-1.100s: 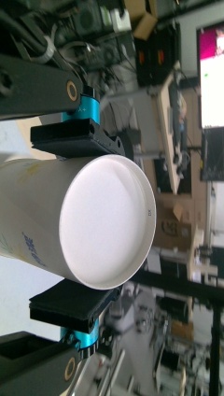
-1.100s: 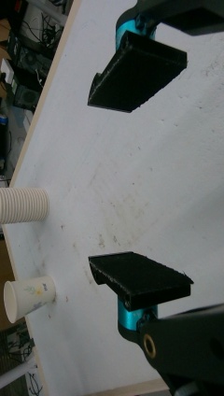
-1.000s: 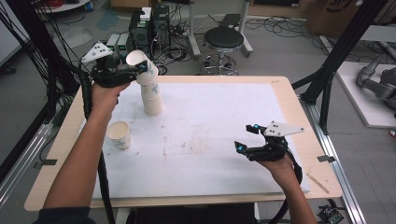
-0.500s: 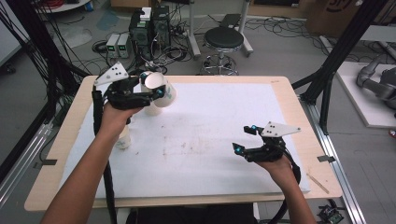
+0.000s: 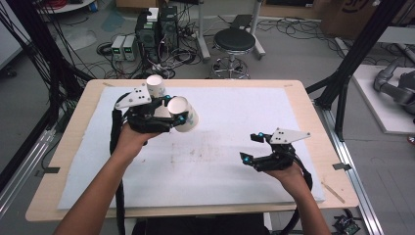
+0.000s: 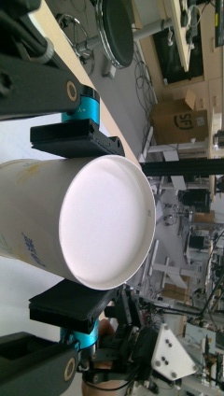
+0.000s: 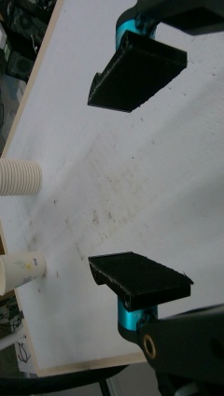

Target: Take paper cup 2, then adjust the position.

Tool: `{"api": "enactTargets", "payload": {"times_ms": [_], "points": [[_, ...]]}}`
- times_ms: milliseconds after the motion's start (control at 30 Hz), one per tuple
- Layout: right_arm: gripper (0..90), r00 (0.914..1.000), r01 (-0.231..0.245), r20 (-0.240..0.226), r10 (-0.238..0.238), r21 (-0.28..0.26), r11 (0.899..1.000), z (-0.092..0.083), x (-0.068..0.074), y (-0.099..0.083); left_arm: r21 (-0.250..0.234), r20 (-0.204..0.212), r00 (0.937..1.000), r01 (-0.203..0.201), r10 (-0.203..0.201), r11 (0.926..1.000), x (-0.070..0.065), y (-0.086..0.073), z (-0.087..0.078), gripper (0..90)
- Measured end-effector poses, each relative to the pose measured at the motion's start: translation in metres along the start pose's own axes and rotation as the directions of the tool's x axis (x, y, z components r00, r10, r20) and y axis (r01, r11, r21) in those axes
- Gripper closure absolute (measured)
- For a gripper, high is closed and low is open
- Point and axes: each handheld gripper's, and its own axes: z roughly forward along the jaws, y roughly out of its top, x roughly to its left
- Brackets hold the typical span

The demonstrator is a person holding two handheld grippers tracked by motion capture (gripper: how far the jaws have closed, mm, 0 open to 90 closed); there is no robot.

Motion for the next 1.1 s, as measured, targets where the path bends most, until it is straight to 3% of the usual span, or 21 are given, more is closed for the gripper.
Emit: {"api": "enactTargets", "payload": {"times_ms": [267,600,767,1100], "points": [[20.6,0.9999,0.006,-0.014,-0.006,0.009,1.000,0.001,0.002,-0.001,0.011,0.019,0.9995,0.025,-0.025,0.9996,-0.009,-0.016,0.012,35.5],[20.6,0.9994,0.000,-0.036,0.000,-0.006,1.000,0.001,0.003,0.001,0.026,0.072,0.9970,0.027,-0.029,0.9993,-0.015,-0.020,0.021,35.4],[20.6,0.9976,-0.001,-0.069,0.000,-0.010,1.000,0.005,0.005,0.001,0.034,0.115,0.9927,0.033,-0.036,0.9989,-0.019,-0.026,0.026,35.4],[20.6,0.9896,0.034,-0.138,-0.040,-0.045,0.998,0.011,0.015,0.001,0.062,0.216,0.9763,0.006,-0.019,0.9981,-0.039,-0.037,0.042,35.4]]}}
